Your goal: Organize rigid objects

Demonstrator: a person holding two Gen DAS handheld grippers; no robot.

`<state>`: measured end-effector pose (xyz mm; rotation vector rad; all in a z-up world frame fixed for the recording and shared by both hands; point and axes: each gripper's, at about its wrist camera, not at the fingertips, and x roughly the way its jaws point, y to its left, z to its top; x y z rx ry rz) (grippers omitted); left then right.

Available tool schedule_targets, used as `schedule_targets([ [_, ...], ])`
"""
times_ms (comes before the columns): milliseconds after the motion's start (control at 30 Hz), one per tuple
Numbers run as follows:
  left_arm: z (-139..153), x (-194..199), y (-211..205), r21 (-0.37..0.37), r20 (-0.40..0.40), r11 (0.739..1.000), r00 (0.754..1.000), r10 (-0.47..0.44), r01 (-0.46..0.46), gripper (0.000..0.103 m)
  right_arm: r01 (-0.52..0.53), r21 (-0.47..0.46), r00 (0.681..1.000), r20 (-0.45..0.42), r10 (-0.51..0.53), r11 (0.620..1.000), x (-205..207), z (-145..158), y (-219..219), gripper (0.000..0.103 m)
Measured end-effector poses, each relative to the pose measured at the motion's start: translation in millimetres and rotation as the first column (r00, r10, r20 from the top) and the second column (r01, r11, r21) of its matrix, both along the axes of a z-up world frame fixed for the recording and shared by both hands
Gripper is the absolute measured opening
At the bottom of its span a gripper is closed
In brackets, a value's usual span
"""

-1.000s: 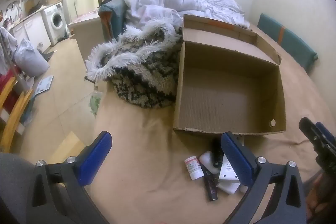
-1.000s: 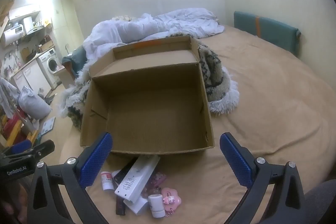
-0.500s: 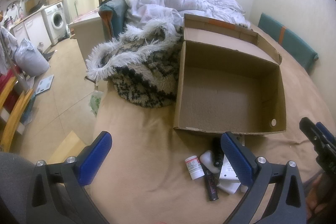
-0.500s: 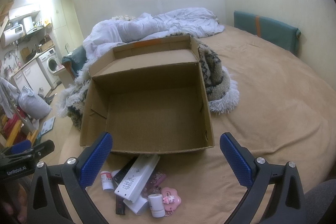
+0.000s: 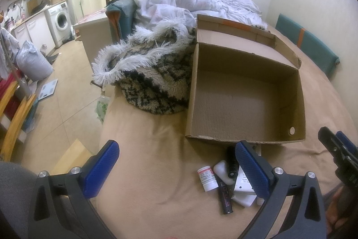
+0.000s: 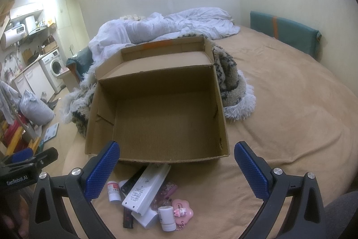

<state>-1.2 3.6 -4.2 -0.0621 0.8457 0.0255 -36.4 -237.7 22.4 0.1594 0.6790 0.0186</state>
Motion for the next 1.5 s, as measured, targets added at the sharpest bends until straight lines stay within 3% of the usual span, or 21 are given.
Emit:
schedule_targets([
  [1500, -2.9, 0.4, 4.3, 0.001, -0.01, 1.0, 1.0, 0.004, -0.004, 0.103, -0.002, 0.004, 1.0, -0.009, 0.002, 1.0, -0.9, -4.5, -1.6, 0.103],
])
